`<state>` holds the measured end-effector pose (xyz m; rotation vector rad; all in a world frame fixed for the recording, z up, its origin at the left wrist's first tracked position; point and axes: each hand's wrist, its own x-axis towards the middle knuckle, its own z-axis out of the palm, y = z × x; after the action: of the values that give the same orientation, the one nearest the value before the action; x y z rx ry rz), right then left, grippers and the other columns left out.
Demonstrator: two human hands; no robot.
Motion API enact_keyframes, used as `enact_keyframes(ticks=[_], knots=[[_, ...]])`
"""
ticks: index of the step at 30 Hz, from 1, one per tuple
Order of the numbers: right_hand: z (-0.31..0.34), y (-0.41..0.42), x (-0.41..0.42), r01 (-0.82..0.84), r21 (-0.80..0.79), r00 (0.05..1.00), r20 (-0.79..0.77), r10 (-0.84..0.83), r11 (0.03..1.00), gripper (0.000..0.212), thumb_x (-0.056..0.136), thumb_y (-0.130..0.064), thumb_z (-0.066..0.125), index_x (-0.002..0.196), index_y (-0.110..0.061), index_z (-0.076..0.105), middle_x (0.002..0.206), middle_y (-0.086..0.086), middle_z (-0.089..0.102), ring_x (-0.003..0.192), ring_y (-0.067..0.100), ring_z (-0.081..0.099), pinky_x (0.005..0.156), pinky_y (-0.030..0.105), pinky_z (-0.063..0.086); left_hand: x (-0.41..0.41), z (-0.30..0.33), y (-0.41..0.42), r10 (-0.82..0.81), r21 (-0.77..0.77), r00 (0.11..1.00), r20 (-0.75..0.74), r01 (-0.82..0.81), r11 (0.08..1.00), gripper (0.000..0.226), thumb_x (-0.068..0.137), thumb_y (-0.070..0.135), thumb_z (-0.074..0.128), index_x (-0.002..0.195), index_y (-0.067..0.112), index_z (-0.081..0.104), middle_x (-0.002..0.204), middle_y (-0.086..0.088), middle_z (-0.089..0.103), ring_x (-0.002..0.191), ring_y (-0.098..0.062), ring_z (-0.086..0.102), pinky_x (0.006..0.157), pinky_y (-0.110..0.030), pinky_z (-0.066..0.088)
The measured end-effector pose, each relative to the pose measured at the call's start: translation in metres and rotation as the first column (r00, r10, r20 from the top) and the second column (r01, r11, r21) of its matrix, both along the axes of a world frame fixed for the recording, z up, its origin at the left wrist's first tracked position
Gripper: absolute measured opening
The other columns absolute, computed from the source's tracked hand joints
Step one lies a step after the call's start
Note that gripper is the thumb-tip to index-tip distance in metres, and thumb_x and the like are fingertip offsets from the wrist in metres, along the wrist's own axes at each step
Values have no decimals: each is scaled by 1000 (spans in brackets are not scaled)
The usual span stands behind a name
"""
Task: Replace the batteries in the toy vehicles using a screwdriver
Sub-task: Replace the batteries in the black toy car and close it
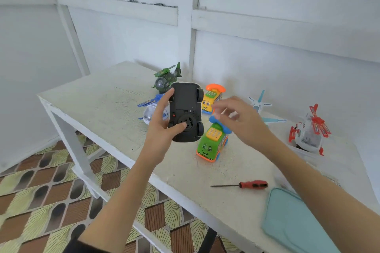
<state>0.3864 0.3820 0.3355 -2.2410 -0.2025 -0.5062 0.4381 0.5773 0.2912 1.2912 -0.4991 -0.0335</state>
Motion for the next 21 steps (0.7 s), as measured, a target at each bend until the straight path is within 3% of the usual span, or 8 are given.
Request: enact_keyframes(ticks=[3, 6, 8, 10, 13, 15, 18, 21], knots=[[14, 27, 31, -60, -24, 994, 85, 62, 998, 29, 83, -17, 64, 112, -21, 62, 101, 1, 51, 82, 16, 55, 67, 9, 41, 14, 6, 12, 35, 4, 999, 42, -35, 999, 82, 80, -11, 63, 142, 39, 40, 146, 9, 45, 106, -19, 67, 85, -38, 57], [23, 56, 63, -86, -46, 992, 91, 90, 995, 33, 86, -13, 63, 118, -21, 59, 107, 0, 45, 89, 17, 55, 66, 7, 41, 30, 10, 31, 88, 7, 994, 71, -88, 996, 88, 76, -2, 65, 142, 49, 36, 148, 12, 43, 115, -27, 63, 92, -48, 55], [26, 76, 82, -100, -29, 992, 70, 102, 995, 37, 88, -15, 61, 124, -23, 54, 112, 1, 41, 97, 17, 54, 77, 10, 44, 43, 11, 46, 133, 2, 987, 85, -133, 991, 93, 75, 3, 67, 142, 54, 29, 148, 12, 42, 110, -27, 65, 89, -46, 56], [27, 100, 101, -143, 13, 990, 3, 143, 990, 48, 89, -24, 60, 134, -28, 43, 120, 0, 36, 108, 15, 49, 90, 19, 43, 60, 11, 63, 170, 20, 980, 100, -173, 985, 97, 75, 5, 71, 143, 54, 22, 148, 16, 40, 107, -21, 67, 85, -34, 56], [27, 142, 134, -176, 109, 979, -89, 186, 978, 69, 85, -39, 62, 142, -37, 24, 136, 2, 24, 114, 12, 40, 89, 17, 35, 92, 14, 88, 198, 126, 972, 125, -213, 969, 92, 80, -1, 75, 147, 39, 24, 147, 18, 37, 108, -9, 62, 81, -13, 49], [29, 170, 162, -125, 170, 982, -117, 146, 978, 75, 81, -46, 64, 140, -43, 19, 138, 3, 17, 111, 13, 39, 87, 18, 35, 118, 19, 107, 195, 191, 965, 176, -228, 955, 80, 81, 1, 75, 143, 31, 35, 145, 14, 41, 110, -12, 61, 85, -17, 51], [34, 208, 207, -42, 294, 994, -80, 68, 955, 64, 81, -40, 67, 132, -39, 29, 129, 4, 23, 98, 8, 46, 71, 7, 33, 158, 27, 141, 149, 239, 969, 197, -195, 951, 75, 82, 9, 76, 142, 33, 39, 138, 17, 48, 105, -18, 63, 90, -33, 55], [37, 238, 249, -22, 410, 998, -41, 42, 912, 51, 82, -28, 66, 124, -36, 37, 122, 3, 28, 91, -2, 46, 68, 9, 37, 192, 30, 174, 114, 218, 985, 130, -140, 966, 75, 84, 23, 75, 145, 35, 33, 130, 26, 53, 105, -18, 63, 89, -32, 56]])
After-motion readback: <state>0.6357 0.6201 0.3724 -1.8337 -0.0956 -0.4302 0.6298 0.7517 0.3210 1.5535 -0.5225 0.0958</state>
